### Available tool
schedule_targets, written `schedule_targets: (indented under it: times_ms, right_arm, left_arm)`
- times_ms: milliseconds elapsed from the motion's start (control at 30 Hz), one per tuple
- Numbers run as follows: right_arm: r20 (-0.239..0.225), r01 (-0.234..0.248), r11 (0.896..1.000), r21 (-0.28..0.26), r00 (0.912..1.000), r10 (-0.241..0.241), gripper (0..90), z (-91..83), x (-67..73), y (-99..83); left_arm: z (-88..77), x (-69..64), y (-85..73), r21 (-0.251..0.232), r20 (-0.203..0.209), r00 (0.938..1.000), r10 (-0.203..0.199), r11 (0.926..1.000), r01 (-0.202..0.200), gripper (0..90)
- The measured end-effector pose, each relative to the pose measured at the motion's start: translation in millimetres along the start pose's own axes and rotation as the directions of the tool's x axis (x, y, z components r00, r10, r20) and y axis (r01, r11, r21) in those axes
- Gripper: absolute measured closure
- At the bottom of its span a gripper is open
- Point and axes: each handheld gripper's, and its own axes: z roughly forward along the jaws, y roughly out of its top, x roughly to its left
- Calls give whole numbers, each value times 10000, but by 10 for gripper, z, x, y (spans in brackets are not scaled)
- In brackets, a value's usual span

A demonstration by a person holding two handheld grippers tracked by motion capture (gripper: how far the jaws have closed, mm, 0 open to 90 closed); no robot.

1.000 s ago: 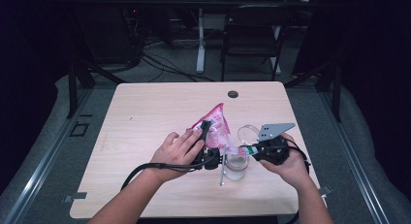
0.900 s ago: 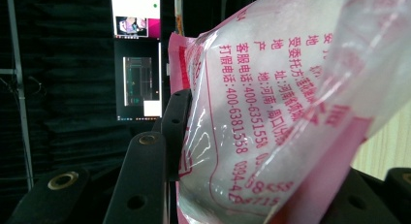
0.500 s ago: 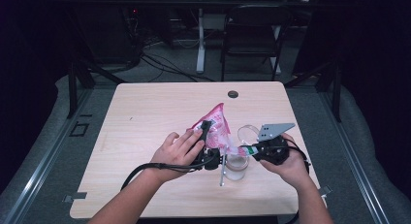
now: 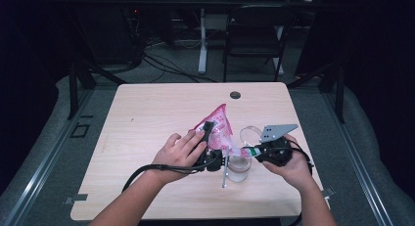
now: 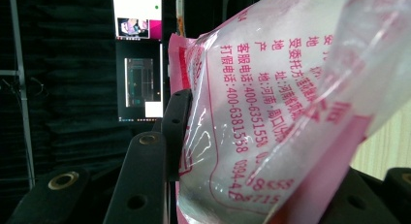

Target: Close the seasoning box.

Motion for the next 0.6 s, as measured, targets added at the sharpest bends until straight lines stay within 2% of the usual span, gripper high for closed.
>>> schedule_targets:
  times_ms: [400, 467, 600]
  right_arm:
    - [-12, 13, 10000, 16, 10000, -13, 898, 2, -1, 1]
    - [-8, 12, 10000, 25, 10000, -12, 898, 2, -1, 0]
    - [8, -3, 10000, 18, 10000, 3, 898, 1, -1, -1]
  left_arm:
    - [-9, 1, 3, -32, -62, 10000, 0, 10000, 0, 640]
    - [-10, -4, 3, -1, 8, 9999, -103, 9999, 103, 640]
    - [-13, 9, 11, -32, -84, 10000, 48, 10000, -48, 640]
